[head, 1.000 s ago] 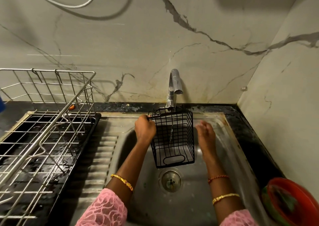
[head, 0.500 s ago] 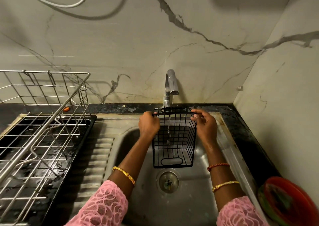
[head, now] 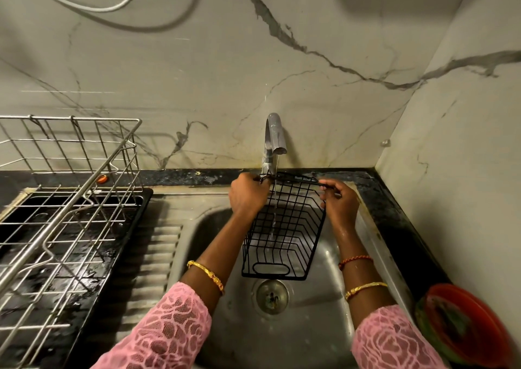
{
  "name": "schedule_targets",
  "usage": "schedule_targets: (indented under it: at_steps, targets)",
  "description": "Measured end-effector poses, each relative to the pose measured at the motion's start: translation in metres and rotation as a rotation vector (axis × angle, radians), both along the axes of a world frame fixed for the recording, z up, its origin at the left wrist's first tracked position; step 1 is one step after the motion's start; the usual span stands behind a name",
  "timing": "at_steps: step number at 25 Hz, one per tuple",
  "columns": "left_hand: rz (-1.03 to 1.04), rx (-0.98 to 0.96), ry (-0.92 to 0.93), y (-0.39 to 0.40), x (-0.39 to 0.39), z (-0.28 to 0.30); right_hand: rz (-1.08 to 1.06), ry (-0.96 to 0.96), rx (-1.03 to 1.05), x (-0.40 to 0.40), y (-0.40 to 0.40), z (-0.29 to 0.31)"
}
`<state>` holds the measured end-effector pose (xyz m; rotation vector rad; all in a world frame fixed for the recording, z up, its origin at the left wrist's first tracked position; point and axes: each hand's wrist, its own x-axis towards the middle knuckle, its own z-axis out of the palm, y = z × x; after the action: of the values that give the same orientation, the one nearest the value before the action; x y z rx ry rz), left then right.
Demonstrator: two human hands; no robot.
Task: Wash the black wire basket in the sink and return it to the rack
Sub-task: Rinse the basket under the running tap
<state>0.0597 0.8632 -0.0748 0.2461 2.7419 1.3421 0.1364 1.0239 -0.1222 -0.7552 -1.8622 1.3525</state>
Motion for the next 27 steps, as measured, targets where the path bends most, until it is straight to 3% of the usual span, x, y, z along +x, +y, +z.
schedule_targets:
  at_steps: [5, 7, 10, 12, 14, 16, 17, 22, 27]
  targets:
    - [0.003, 0.098, -0.015, 0.009, 0.001, 0.005, -0.02, -0.061, -0.157, -0.009, 0.009, -0.001]
    - [-0.014, 0.103, 0.023, 0.014, 0.007, 0.007, -0.047, -0.183, -0.159, -0.011, 0.007, 0.0]
    - [-0.03, 0.065, 0.084, 0.022, 0.014, 0.006, -0.134, -0.419, 0.104, -0.002, -0.023, 0.009]
    - [-0.038, 0.031, 0.078, 0.025, 0.013, 0.005, -0.115, -0.287, 0.271, 0.008, -0.056, 0.011]
    - [-0.062, 0.009, 0.076, 0.026, 0.01, 0.008, 0.184, -0.28, 0.04, 0.014, -0.089, 0.005]
    - [-0.104, 0.039, 0.06, 0.028, 0.009, 0.012, 0.521, -0.507, -0.228, 0.015, -0.111, 0.0]
    - [-0.128, 0.058, 0.047, 0.03, 0.01, 0.015, 0.591, -0.581, -0.29, 0.016, -0.116, -0.002]
    - [-0.272, 0.048, 0.035, 0.037, 0.007, 0.023, 0.458, -0.418, -0.551, 0.01, -0.12, 0.004]
    - [-0.457, -0.01, 0.136, 0.023, -0.003, 0.016, 0.505, -0.179, -0.746, 0.004, -0.116, 0.011]
